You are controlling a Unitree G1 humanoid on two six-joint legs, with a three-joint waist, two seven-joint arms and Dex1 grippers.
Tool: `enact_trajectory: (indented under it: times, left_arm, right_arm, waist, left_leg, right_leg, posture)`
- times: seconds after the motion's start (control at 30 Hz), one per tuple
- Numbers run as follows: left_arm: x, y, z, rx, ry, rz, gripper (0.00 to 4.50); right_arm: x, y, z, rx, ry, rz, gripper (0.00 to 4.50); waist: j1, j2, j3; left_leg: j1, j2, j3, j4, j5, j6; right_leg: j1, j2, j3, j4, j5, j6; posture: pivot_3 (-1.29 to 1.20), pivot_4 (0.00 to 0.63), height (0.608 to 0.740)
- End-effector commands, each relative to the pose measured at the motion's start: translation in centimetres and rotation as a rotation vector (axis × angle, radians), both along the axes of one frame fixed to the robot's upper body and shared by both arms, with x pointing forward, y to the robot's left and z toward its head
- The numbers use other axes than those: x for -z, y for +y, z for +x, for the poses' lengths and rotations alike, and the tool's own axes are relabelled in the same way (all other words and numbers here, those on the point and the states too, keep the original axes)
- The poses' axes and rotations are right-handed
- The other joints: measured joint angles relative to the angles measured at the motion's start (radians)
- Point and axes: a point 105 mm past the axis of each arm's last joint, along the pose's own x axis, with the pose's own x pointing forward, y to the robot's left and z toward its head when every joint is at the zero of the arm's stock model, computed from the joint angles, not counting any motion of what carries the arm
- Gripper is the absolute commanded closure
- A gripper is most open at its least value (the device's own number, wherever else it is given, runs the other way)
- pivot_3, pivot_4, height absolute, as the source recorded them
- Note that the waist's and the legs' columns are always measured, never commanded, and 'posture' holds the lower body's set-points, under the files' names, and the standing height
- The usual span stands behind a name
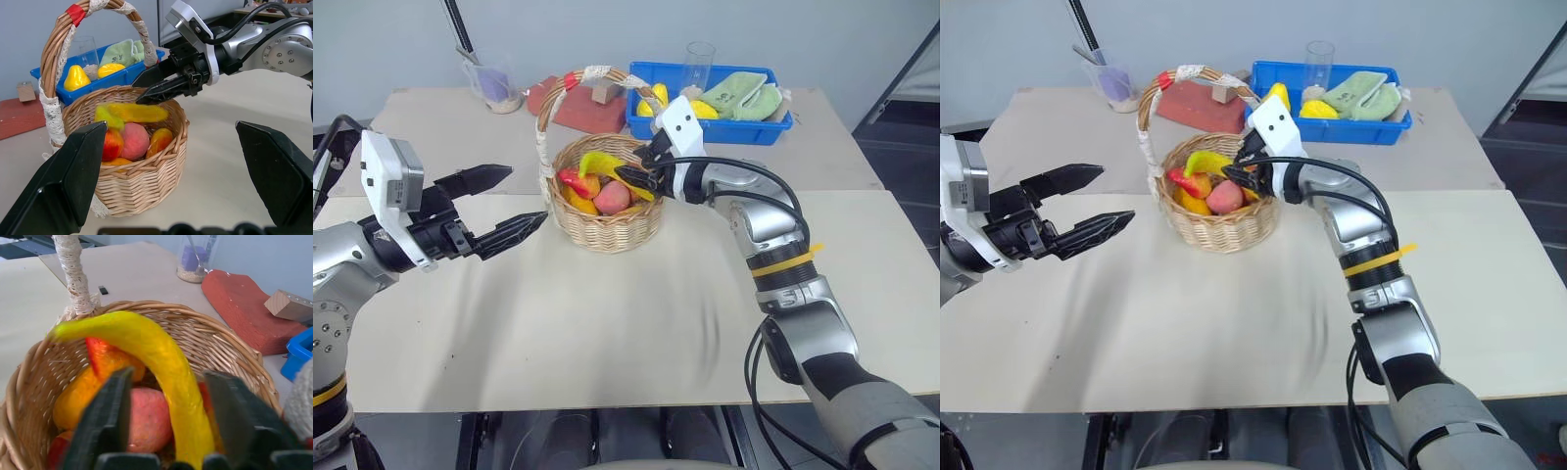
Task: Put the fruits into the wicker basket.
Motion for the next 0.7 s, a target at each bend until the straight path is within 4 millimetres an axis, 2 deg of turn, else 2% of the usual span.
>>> enact_trajectory:
  times: [0.03,0.17,0.3,0.47,0.7]
  left_arm:
    - [-0.5,-0.3,-0.3,0.009,-0.039,0.040,0.00]
    - [0.5,-0.4,-0.1,0.009,-0.024,0.090,0.00]
    - [1.0,-0.6,-0.1,0.015,-0.022,0.105,0.00]
    - [1.2,-0.9,-0.1,0.030,-0.016,0.098,0.00]
    - [1.2,-1.2,0.3,0.060,-0.015,0.102,0.00]
  right_arm:
    - [-3.0,0.7,-2.9,-0.129,-0.087,0.044,0.58]
    - [-2.4,-0.9,-5.9,-0.207,-0.085,-0.004,0.58]
    - [-1.8,-3.4,-7.1,-0.151,-0.074,-0.004,0.58]
    - [-2.3,-6.0,-4.9,0.070,-0.146,0.054,0.58]
    - [-2.6,-5.7,0.0,0.197,-0.159,0.114,0.58]
  waist:
    - [-0.001,0.000,0.000]
    - [0.003,0.000,0.000]
    - [0.005,0.000,0.000]
    - [0.003,0.000,0.000]
    - [-0.008,0.000,0.000]
  left_leg:
    - [-0.001,0.000,0.000,0.000,0.000,0.000]
    - [-0.006,0.000,0.000,0.000,0.001,-0.001]
    - [-0.006,0.000,0.000,0.001,0.000,0.000]
    - [-0.006,0.000,0.001,0.001,0.000,-0.001]
    - [-0.006,0.000,0.001,0.000,0.003,-0.004]
  right_leg:
    - [-0.002,0.000,0.000,0.000,0.000,0.000]
    - [-0.006,0.000,-0.001,0.001,0.000,0.000]
    - [-0.006,-0.001,-0.001,0.000,0.000,0.000]
    - [-0.007,0.000,0.000,0.000,0.001,-0.001]
    - [-0.007,0.001,0.000,0.000,0.001,-0.001]
  posture:
    - [0.00,0.150,0.740]
    - [0.00,0.150,0.740]
    - [0.00,0.150,0.740]
    - [0.00,0.150,0.740]
    - [0.00,0.150,0.740]
